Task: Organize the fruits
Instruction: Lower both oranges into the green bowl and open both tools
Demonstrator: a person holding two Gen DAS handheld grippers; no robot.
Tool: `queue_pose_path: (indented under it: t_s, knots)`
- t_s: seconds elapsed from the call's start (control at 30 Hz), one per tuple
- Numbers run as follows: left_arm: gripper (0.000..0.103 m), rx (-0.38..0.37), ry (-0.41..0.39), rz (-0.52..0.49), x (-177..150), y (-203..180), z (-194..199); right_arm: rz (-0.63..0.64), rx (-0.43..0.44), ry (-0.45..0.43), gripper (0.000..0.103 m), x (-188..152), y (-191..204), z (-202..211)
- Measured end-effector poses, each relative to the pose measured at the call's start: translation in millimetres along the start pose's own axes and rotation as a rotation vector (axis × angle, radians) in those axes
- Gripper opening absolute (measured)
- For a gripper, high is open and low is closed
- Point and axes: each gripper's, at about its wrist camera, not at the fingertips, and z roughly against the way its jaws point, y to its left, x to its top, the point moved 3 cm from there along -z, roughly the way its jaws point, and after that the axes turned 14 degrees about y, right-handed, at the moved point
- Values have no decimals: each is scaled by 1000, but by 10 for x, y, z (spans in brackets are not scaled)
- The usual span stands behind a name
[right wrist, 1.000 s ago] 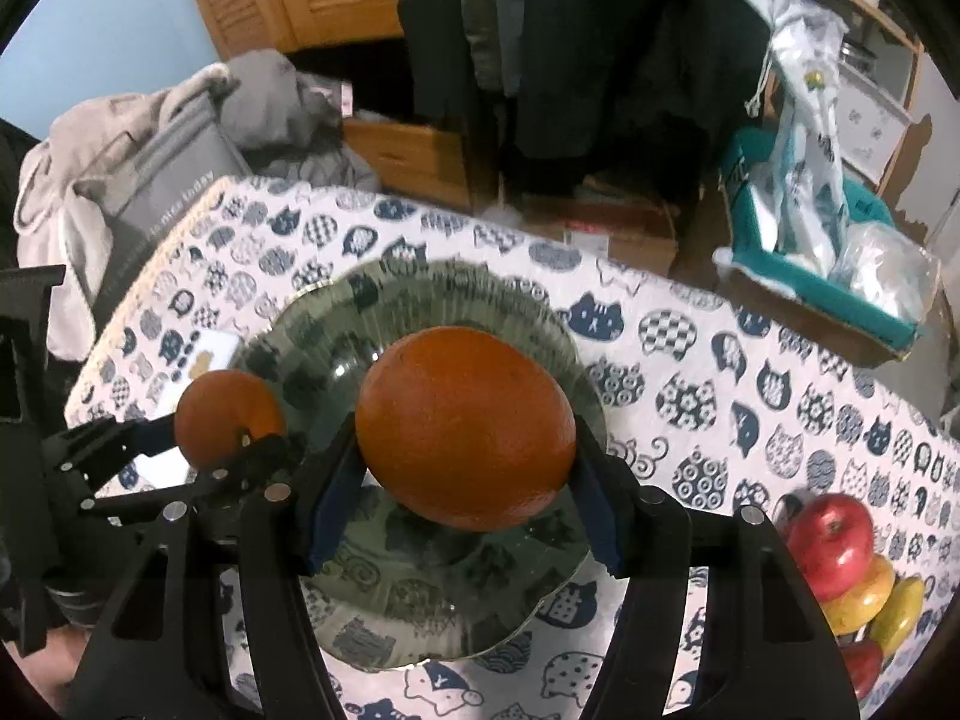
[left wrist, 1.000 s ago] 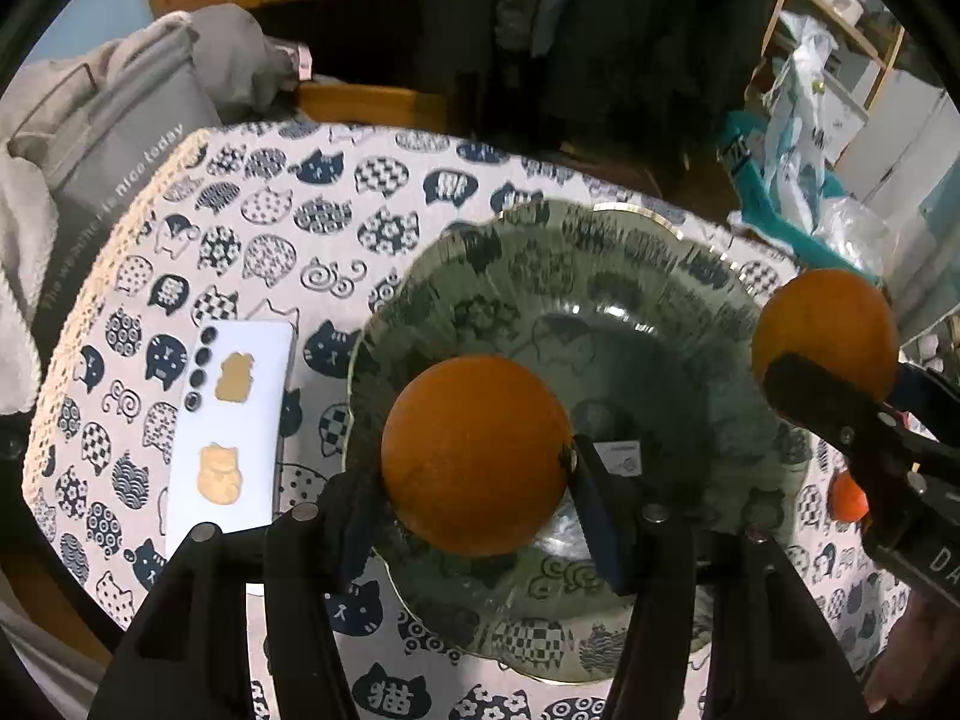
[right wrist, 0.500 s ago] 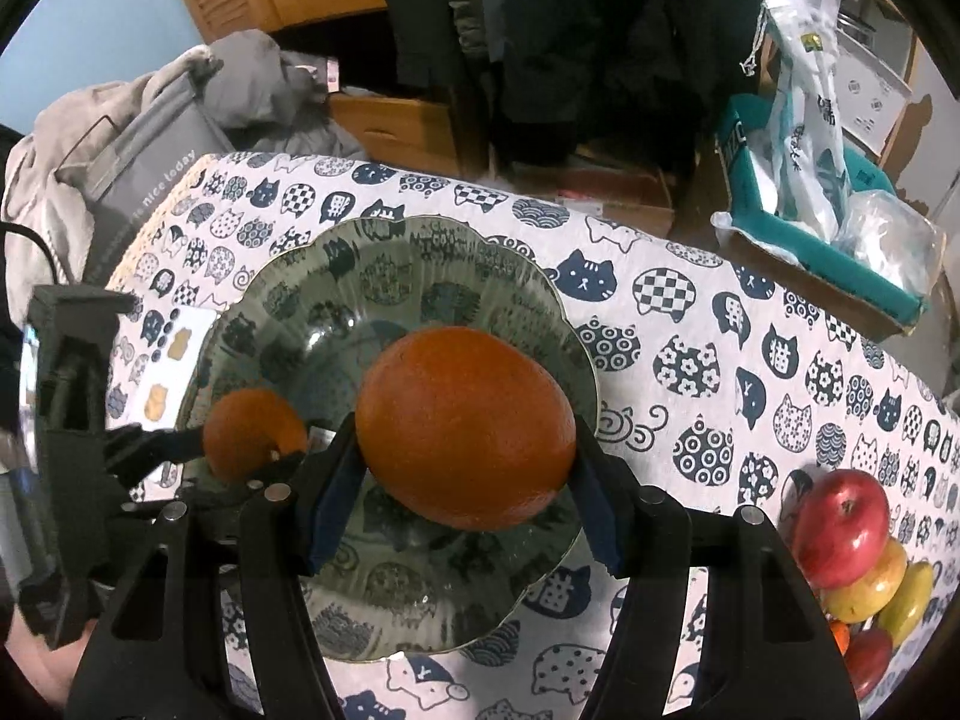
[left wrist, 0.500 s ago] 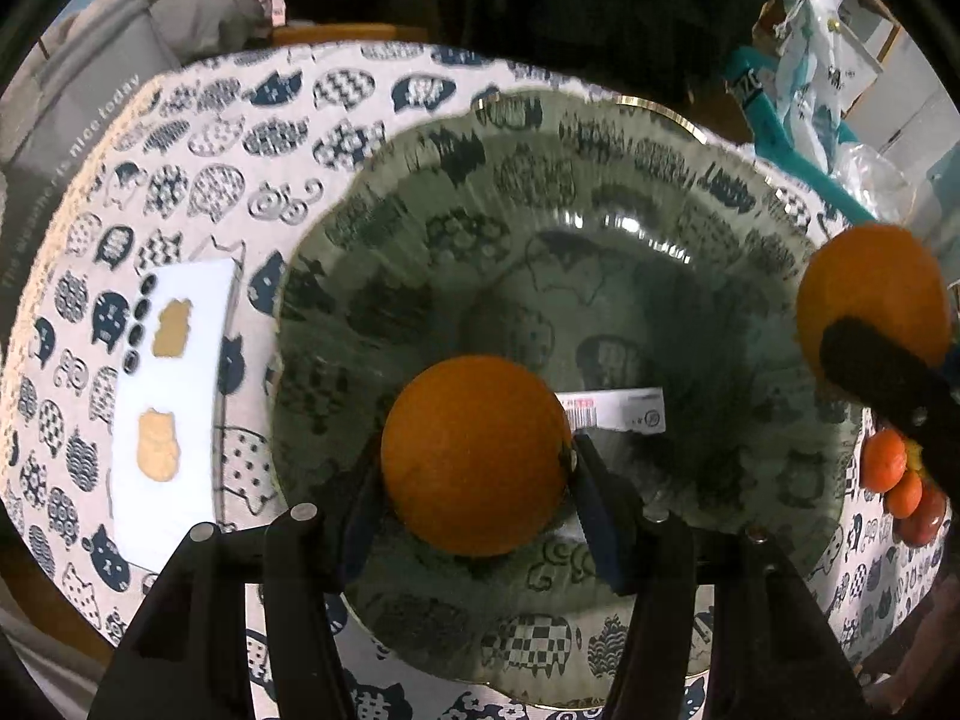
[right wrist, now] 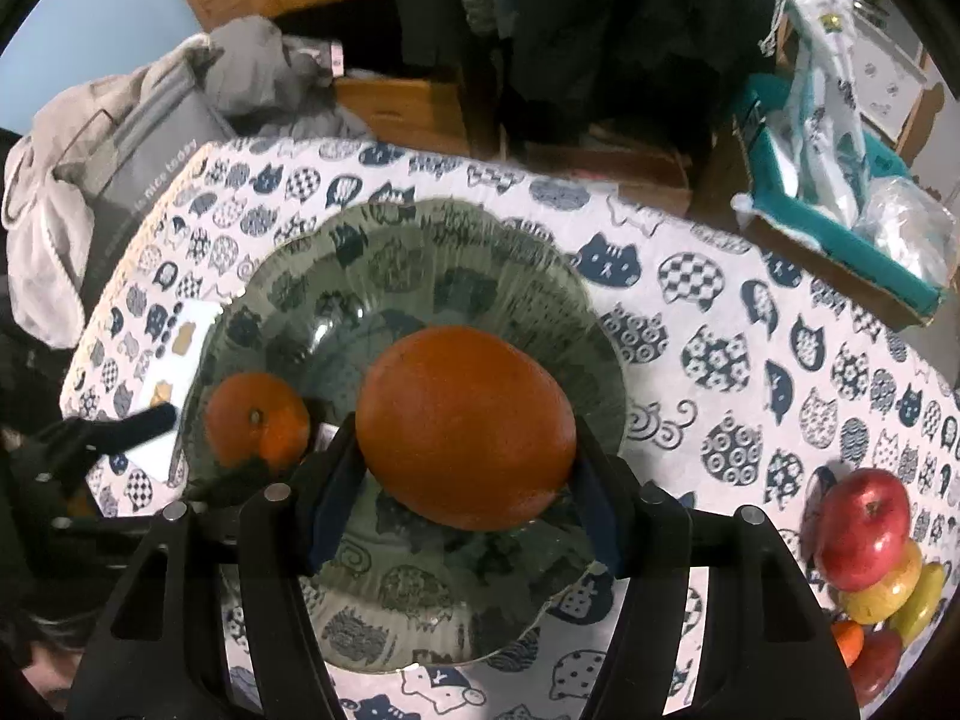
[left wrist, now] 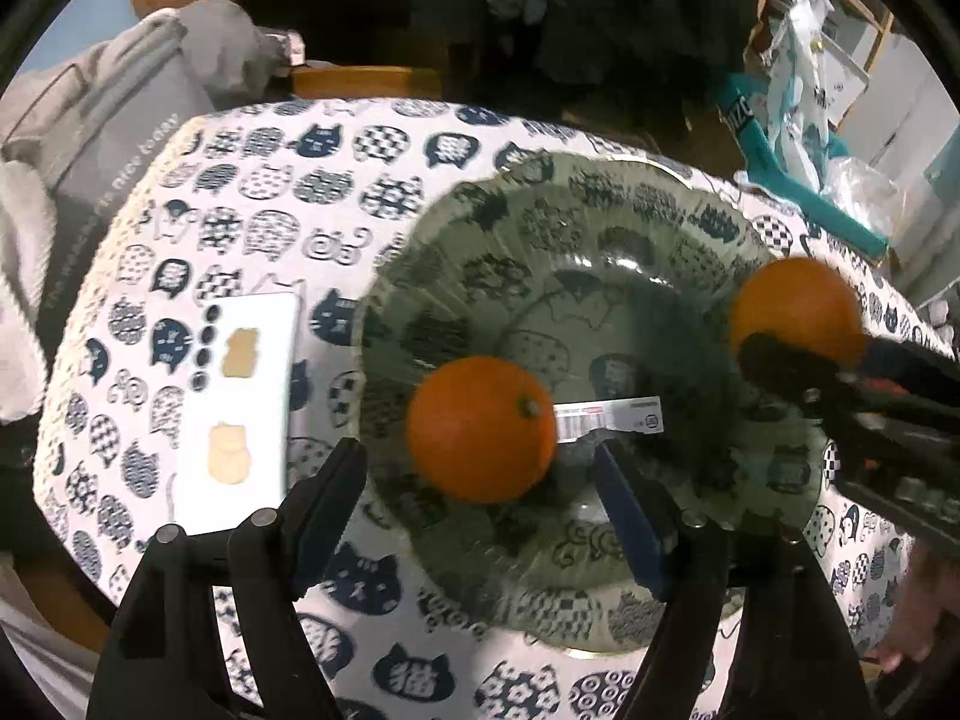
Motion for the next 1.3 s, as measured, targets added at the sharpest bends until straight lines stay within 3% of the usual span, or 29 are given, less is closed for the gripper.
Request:
queue_pose_path:
  t_s: [0.33,0.5,0.8,0.93,1.3]
  knots:
    - [79,-22,-16,86,-69,282,180,90,-29,112,65,-83,253,-330]
    - [79,1,-36,75,-91,279,245,116,-33,166,66,-129,329,-472]
    - [79,15,-45,87,-106,341,320,120,-28,188,67,-159,337,-502]
    - [79,7,-64,90,-103,334,409,130,3,116,77,-121,391,-296]
    - [79,-52,-138,76,-116,174,786,41,-51,-99,77,-115,150,654]
